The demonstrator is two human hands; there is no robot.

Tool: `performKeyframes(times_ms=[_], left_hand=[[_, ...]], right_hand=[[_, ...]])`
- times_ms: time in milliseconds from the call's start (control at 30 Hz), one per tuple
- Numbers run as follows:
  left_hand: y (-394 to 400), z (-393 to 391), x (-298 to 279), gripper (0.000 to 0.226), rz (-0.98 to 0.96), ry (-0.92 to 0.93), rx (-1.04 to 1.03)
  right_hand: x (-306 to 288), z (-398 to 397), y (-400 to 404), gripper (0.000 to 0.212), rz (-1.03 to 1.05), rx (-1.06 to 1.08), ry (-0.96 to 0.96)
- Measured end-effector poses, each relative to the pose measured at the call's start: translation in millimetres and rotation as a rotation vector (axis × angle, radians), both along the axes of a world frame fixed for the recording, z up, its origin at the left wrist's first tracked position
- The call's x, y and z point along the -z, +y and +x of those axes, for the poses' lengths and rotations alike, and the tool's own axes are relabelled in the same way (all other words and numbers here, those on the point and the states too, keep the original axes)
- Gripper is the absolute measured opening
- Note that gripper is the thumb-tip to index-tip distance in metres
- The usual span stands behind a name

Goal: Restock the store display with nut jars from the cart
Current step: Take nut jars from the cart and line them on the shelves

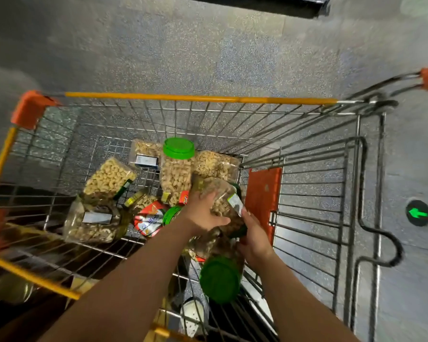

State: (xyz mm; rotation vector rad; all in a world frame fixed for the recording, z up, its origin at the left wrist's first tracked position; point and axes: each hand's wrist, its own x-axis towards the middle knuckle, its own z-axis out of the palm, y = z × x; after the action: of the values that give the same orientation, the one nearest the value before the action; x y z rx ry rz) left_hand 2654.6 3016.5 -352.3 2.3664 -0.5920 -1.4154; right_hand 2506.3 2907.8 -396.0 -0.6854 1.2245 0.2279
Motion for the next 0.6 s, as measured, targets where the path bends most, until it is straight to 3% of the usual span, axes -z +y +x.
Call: performKeyframes(times_ms=[200, 400, 533, 600], left_hand=[[-1, -4, -32, 0.107, 0.007, -0.028, -0.048], [32, -17, -99, 0.101, -0.081, -0.150, -0.184], [61, -30, -149, 0.100, -0.123, -0.185, -0.318], [82, -40, -172, 0.092, -0.166, -0.254, -0.367]], right_hand=[[-23, 7, 4, 0.104, -0.068, -0.018, -0.038], [-84, 13, 10, 0.094, -0.242, -0.135, -0.115], [-146, 18, 29, 0.068, -0.448, -0.189, -0.215], [-176, 12, 45, 0.086, -0.511, -0.215, -0.251]])
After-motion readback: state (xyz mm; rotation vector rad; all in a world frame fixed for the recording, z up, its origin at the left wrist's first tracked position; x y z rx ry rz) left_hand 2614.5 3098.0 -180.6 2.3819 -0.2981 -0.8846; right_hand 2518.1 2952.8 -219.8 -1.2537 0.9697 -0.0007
